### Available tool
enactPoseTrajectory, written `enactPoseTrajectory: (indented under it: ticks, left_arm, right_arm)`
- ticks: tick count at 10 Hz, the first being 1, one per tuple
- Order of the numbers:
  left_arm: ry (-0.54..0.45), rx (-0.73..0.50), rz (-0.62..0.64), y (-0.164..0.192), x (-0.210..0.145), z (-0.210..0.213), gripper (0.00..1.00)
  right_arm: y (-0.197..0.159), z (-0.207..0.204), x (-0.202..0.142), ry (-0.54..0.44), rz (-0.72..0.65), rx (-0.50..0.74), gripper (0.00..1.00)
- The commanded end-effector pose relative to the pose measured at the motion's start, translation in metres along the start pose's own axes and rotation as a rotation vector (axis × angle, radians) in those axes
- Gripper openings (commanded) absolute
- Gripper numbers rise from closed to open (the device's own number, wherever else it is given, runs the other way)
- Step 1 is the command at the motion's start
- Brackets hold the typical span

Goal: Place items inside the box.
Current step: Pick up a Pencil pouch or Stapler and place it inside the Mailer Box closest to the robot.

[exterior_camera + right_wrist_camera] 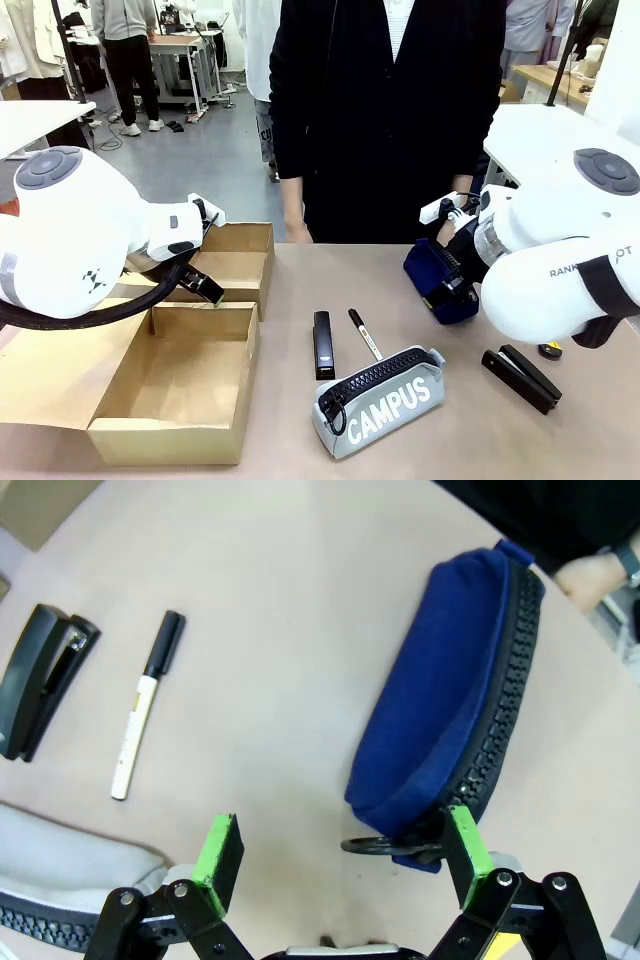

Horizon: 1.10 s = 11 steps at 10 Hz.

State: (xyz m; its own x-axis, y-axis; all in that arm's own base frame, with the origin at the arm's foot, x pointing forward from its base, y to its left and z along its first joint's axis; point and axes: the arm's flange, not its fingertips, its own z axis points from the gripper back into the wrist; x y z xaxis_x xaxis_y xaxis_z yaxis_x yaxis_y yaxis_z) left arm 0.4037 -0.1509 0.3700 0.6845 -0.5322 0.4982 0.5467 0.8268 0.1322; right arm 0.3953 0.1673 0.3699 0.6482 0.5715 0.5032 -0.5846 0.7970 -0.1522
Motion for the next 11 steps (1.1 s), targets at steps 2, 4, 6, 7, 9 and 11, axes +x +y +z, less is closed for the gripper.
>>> enactPoseTrajectory:
  ticks: [2, 4, 6, 7, 9, 11]
  left_arm:
    - [0.000, 0.000, 0.000, 0.000, 0.000, 0.000, 1.00]
    - [0.009, -0.073, 0.052, 0.003, 0.001, 0.049, 1.00]
    - [-0.026, -0.229, 0.191, 0.006, -0.002, 0.130, 1.00]
    - [-0.032, -0.335, 0.208, 0.018, -0.014, 0.157, 1.00]
    - [-0.104, -0.608, 0.347, 0.082, -0.049, 0.189, 1.00]
    - [-0.278, -0.912, 0.673, 0.185, -0.116, 0.188, 1.00]
  right_arm:
    - [0.000, 0.000, 0.000, 0.000, 0.000, 0.000, 1.00]
    - [-0.008, 0.043, 0.003, -0.029, -0.158, 0.035, 1.00]
    - [-0.026, 0.122, -0.013, -0.064, -0.441, 0.126, 1.00]
    - [-0.037, 0.156, -0.032, -0.101, -0.523, 0.206, 1.00]
    - [-0.084, 0.196, -0.095, -0.179, -0.712, 0.432, 1.00]
    - [-0.139, 0.206, -0.182, -0.343, -0.963, 0.660, 1.00]
